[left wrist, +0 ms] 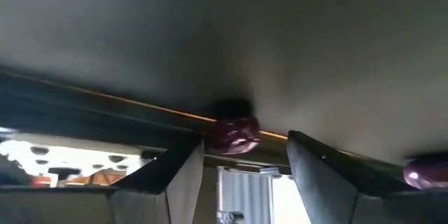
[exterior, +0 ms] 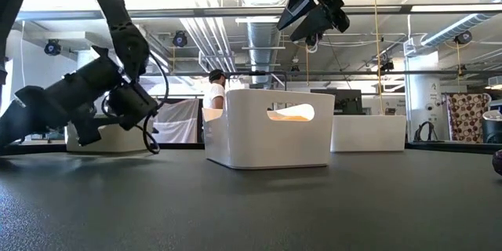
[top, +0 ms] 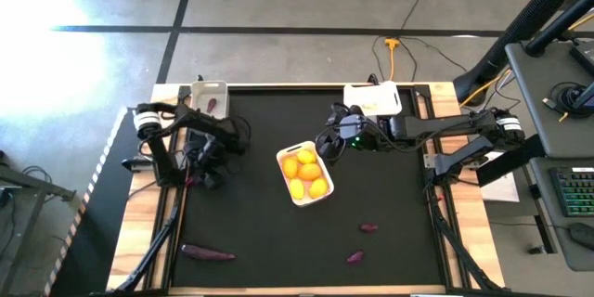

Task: Sort produce into baskets
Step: Put the eggplant into the gray bin

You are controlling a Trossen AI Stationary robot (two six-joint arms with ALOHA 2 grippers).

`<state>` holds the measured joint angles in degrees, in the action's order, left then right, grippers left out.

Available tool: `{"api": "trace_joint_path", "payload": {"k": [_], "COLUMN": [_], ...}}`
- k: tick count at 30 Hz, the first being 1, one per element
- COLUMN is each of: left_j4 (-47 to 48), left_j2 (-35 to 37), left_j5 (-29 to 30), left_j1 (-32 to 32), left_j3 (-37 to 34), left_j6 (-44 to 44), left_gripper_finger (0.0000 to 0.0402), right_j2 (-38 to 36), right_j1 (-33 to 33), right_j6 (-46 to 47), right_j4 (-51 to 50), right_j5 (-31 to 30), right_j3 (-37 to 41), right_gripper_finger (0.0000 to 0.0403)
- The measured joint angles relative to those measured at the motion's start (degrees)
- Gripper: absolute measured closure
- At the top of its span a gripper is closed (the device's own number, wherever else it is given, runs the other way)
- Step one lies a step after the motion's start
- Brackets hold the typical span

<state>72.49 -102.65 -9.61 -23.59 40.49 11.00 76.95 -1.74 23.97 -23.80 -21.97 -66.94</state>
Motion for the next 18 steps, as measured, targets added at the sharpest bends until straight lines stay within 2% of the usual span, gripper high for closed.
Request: {"api": "trace_joint_path", "payload": {"k": [4,8,15,18], "left_j4": [-2.2,-4.8,-4.6,-4.6], "left_j2": [-0.2,-0.2,0.8,3.7], "left_j5": [-0.9,-0.4,-0.1,-1.0], "left_j1": [0.8,1.3,1.8,1.9], "left_j3": [-1.1,-2.4,-1.7,0.4], "left_j6": [0.1,1.1,1.1,1.1], "left_gripper_finger": [0.0216,0.0241,0.0334,0.0378], "right_j2": [0.0,0.0,0.0,0.0], "right_j1": [0.0,0.0,0.0,0.1], "right_j6": [0.0,0.0,0.1,0.6], "right_j4": [0.0,0.0,0.0,0.0], "right_j5": [0.1,0.1,0.1,0.7], "right_j3": [0.0,0.0,0.0,0.0], "right_gripper_finger": [0.0174,0.0174,0.0174,0.0174]}}
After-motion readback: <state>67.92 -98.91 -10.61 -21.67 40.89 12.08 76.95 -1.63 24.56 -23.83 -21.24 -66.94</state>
